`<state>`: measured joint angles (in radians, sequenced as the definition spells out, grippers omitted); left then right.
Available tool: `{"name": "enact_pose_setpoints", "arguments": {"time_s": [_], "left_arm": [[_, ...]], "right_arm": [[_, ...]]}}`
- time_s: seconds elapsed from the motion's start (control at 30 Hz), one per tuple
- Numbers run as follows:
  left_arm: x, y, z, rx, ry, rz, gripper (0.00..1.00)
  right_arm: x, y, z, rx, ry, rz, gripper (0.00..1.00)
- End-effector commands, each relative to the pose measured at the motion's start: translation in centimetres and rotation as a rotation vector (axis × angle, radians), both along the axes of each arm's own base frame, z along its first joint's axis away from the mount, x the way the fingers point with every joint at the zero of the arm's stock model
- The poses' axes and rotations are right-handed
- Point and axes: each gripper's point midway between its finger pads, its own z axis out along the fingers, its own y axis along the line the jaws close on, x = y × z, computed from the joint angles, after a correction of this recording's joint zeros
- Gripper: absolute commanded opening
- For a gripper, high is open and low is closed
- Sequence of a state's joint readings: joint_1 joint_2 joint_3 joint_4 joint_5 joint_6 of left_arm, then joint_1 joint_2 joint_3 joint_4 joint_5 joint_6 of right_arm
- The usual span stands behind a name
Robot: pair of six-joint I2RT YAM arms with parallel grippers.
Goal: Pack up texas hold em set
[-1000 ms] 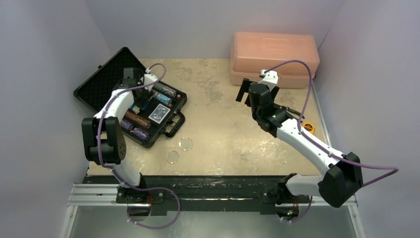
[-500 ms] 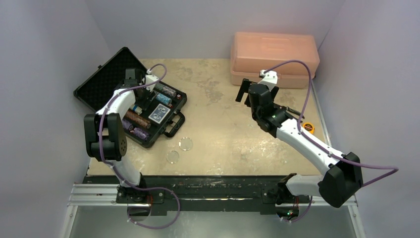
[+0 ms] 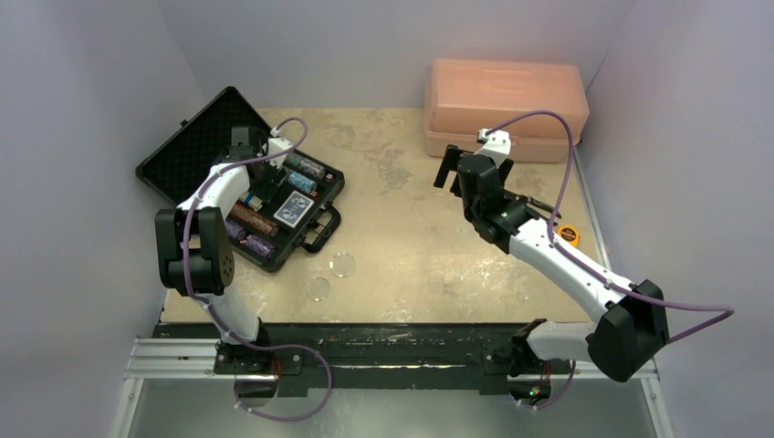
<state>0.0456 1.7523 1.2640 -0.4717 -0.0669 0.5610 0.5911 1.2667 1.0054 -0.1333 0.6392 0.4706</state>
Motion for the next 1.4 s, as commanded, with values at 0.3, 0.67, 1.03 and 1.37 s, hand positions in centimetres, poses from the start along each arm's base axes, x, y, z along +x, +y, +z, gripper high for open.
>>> {"name": "enact_pose_setpoints", "arguments": {"time_s": [0.3, 0.67, 1.03, 1.37], "left_arm": [[2.8, -0.7, 1.8, -0.048, -0.120, -0.023, 0.00], [0.2, -0.9, -0.6, -0.066, -0.044, 0.004, 0.00], [-1.5, -0.7, -1.2, -0.055, 0.024, 0.003, 0.00], [-2.1, -1.0, -1.5, -0.065, 0.029, -0.010, 0.25]], "right_arm": [[0.2, -0.3, 1.2, 0.005, -0.053, -0.029, 0.99], [0.1, -0.2, 1.1, 0.002, -0.052, -0.026, 0.99], [0.0, 0.0, 1.2, 0.001, -0.056, -0.024, 0.99], [-0.2, 0.0, 1.4, -0.001, -0.064, -0.026, 0.99]]}}
